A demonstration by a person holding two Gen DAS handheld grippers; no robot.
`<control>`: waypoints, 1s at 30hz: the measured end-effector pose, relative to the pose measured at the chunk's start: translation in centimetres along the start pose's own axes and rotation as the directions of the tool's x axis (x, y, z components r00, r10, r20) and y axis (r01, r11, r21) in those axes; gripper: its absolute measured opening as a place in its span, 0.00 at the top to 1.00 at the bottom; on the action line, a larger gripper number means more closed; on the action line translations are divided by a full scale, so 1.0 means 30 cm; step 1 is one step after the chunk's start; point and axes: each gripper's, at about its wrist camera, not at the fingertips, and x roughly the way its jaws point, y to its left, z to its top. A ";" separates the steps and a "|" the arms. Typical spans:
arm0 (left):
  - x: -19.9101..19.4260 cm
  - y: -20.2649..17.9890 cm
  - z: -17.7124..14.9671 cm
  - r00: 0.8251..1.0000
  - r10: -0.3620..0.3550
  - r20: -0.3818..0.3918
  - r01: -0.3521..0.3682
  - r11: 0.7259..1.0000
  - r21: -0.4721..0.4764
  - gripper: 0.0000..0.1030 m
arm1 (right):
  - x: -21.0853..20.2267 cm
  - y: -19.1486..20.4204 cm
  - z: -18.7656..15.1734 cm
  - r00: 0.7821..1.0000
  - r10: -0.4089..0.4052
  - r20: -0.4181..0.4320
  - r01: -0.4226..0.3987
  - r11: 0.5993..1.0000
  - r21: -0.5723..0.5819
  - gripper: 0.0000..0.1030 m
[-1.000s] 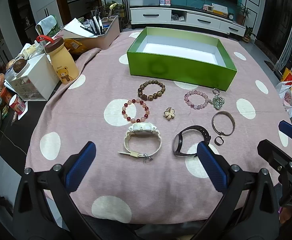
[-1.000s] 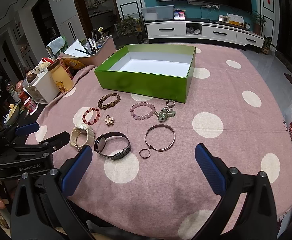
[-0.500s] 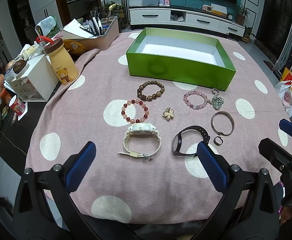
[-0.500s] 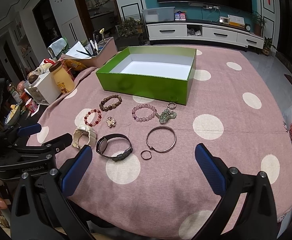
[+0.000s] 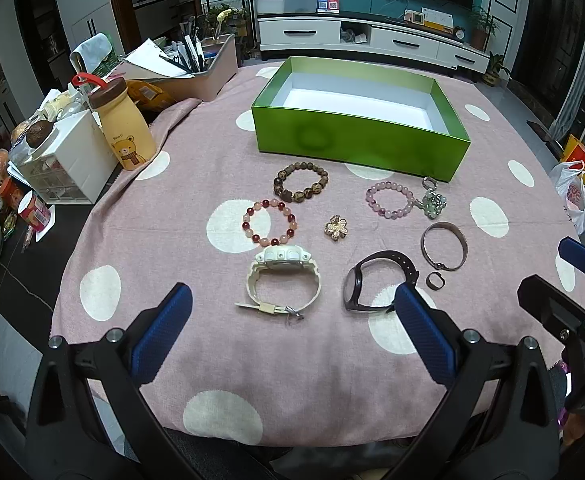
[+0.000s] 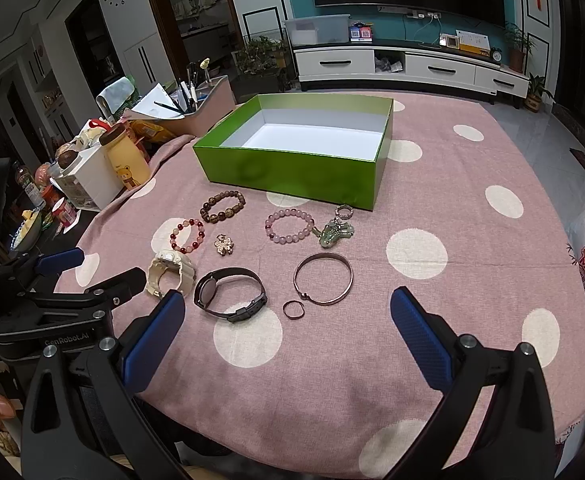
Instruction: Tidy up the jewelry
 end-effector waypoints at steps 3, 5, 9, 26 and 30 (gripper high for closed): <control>0.000 0.000 -0.001 1.000 0.000 0.000 0.000 1.000 0.000 0.02 | -0.002 0.002 0.002 1.000 0.001 -0.001 -0.001 1.000 0.000 0.01; 0.000 -0.001 -0.002 1.000 0.000 0.000 0.000 1.000 0.000 0.02 | -0.003 0.001 0.001 1.000 0.001 0.001 -0.001 1.000 0.000 0.01; 0.000 -0.001 -0.003 1.000 0.000 0.001 0.000 1.000 0.000 0.02 | -0.001 0.000 -0.001 1.000 0.001 0.001 -0.001 1.000 0.001 0.01; -0.001 -0.006 -0.006 1.000 -0.002 0.000 0.002 1.000 0.001 0.02 | 0.000 -0.005 0.000 1.000 0.003 0.001 -0.003 1.000 0.002 0.01; -0.003 -0.009 -0.008 1.000 -0.003 0.000 0.003 1.000 0.001 0.02 | 0.000 -0.005 -0.001 1.000 0.002 -0.001 -0.002 1.000 0.003 0.01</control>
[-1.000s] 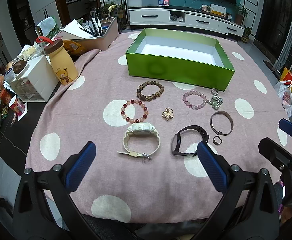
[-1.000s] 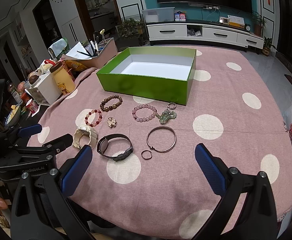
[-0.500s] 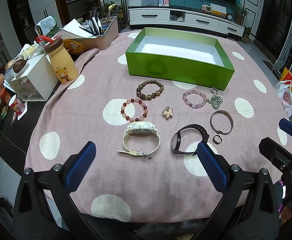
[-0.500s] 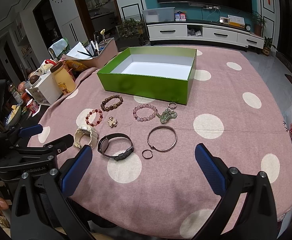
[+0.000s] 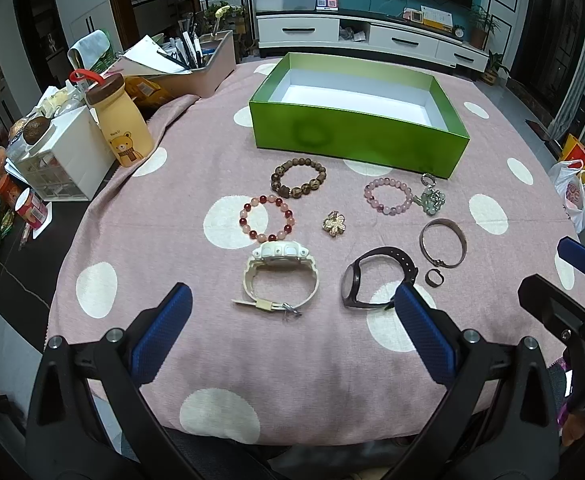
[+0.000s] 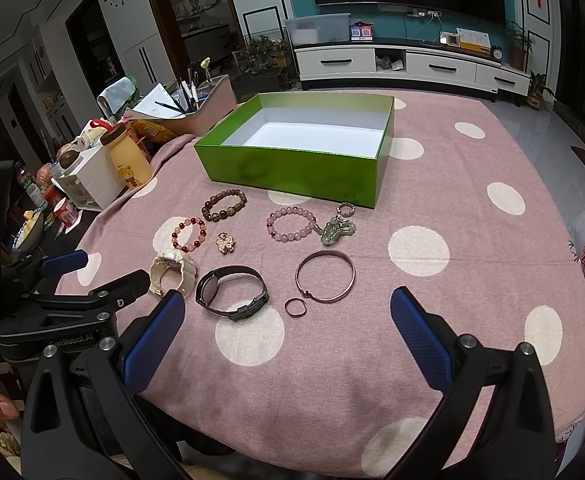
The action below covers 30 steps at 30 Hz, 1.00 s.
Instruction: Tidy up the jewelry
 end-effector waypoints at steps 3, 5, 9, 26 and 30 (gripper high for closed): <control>0.008 -0.012 -0.012 1.000 -0.004 -0.002 0.004 1.000 0.002 0.02 | -0.001 0.008 0.000 1.000 0.001 0.000 -0.001 1.000 0.002 0.01; 0.011 -0.012 -0.014 1.000 -0.009 -0.004 0.009 1.000 -0.001 0.02 | 0.000 0.008 -0.001 1.000 0.001 0.000 -0.001 1.000 0.004 0.01; 0.021 0.013 -0.014 0.999 -0.043 -0.008 0.043 0.999 -0.033 0.02 | 0.004 0.001 -0.003 1.000 0.007 0.002 -0.007 1.000 0.010 0.01; 0.187 0.253 -0.025 0.997 -0.038 -0.074 0.020 0.974 -0.227 0.07 | 0.152 -0.169 -0.056 0.999 -0.001 -0.036 0.005 0.994 0.112 0.10; 0.234 0.231 -0.023 0.995 -0.032 -0.094 0.014 0.981 -0.194 0.22 | 0.191 -0.176 -0.061 0.998 0.009 -0.054 -0.003 0.995 0.102 0.20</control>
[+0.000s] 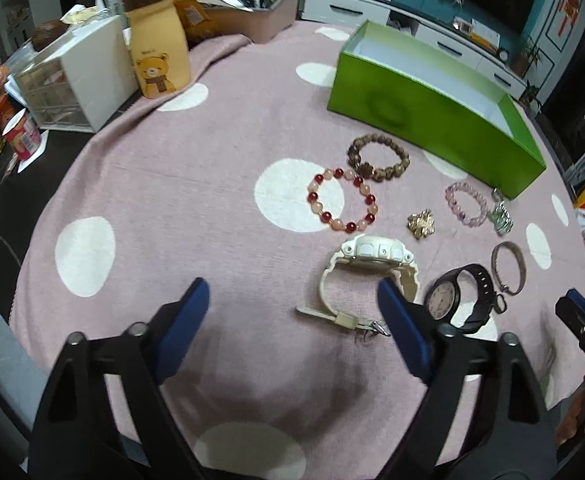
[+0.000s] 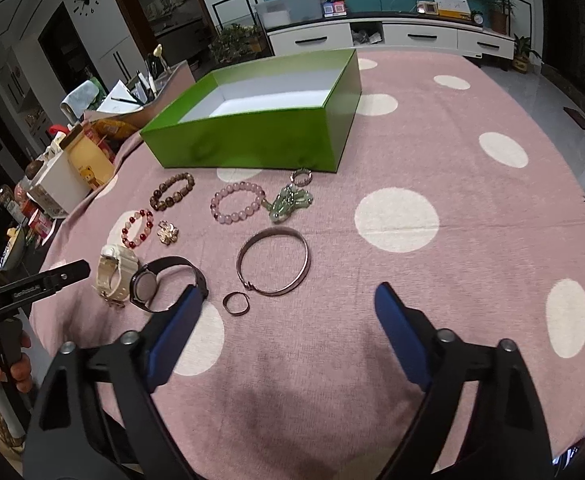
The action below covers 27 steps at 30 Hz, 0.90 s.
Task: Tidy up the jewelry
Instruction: 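Grasp the white watch with the left tool while the right tool grasps the silver bangle, then carry the watch and bangle into the green box and open both tools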
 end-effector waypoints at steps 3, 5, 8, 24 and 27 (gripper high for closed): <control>0.035 -0.022 0.003 1.000 0.009 -0.009 -0.008 0.999 0.035 0.32 | 0.036 -0.002 0.007 1.000 -0.007 -0.018 0.007 1.000 -0.019 0.29; 0.055 -0.033 0.007 1.000 0.008 -0.016 -0.007 0.998 0.056 0.39 | 0.059 -0.002 0.014 1.000 -0.014 -0.027 0.013 0.999 -0.029 0.37; 0.074 -0.050 0.011 1.000 0.011 -0.021 -0.009 0.996 0.090 0.48 | 0.103 0.001 0.028 0.999 -0.020 -0.049 0.018 0.999 -0.047 0.50; 0.135 -0.088 0.025 1.000 -0.020 -0.006 0.021 0.981 0.194 0.90 | 0.231 0.040 0.076 0.983 -0.174 -0.052 0.158 0.962 -0.224 0.97; 0.129 -0.073 0.033 0.999 -0.044 -0.010 0.045 0.985 0.164 0.92 | 0.216 0.038 0.080 0.986 -0.163 -0.044 0.150 0.965 -0.213 0.97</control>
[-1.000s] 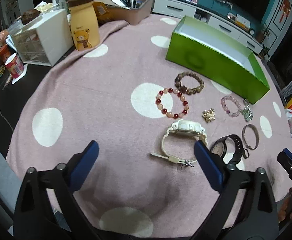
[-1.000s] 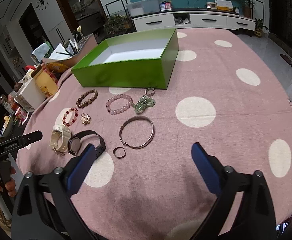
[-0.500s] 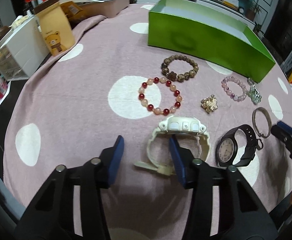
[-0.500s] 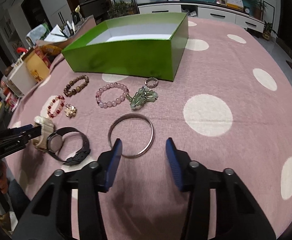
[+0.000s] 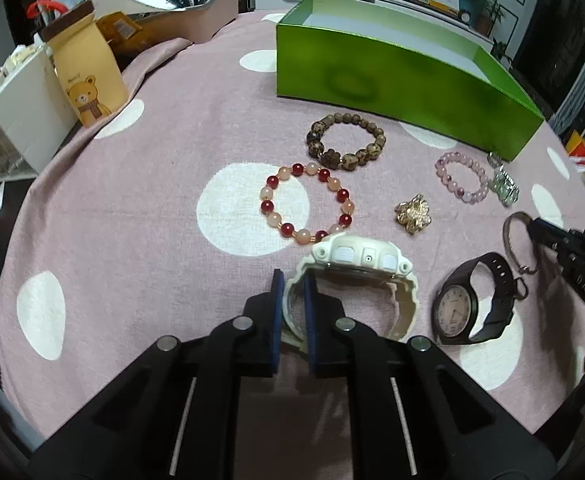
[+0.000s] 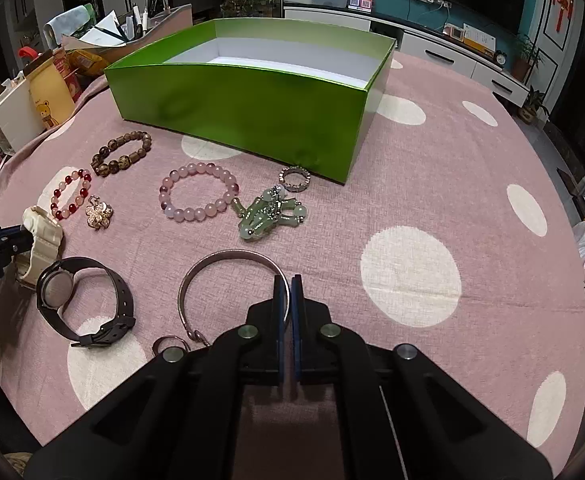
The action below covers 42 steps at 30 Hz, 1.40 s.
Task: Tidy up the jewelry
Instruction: 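Carry the watch and bangle into the green box and open both tools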
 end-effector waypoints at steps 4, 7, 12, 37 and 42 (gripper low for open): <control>-0.044 0.008 0.009 0.999 -0.016 0.035 0.016 1.000 -0.016 0.92 | -0.058 -0.012 0.017 0.999 0.014 0.043 -0.014 1.000 0.015 0.97; -0.084 0.010 0.026 0.997 -0.040 0.062 0.042 0.999 -0.029 0.92 | -0.115 -0.021 0.042 0.996 0.017 0.088 -0.018 1.000 0.018 0.97; -0.150 -0.013 0.096 0.991 -0.062 0.117 0.064 0.998 -0.015 0.92 | -0.181 -0.038 0.109 0.987 0.026 0.159 -0.029 0.999 0.018 0.97; 0.092 -0.230 0.625 0.991 -0.035 0.130 0.032 0.999 0.025 0.89 | 0.083 -0.084 0.486 0.985 0.037 0.169 -0.049 0.997 0.065 0.87; 0.060 -0.213 0.612 0.986 -0.045 0.161 0.043 0.999 0.018 0.33 | 0.006 -0.114 0.452 0.971 0.023 0.236 -0.047 0.994 0.096 0.53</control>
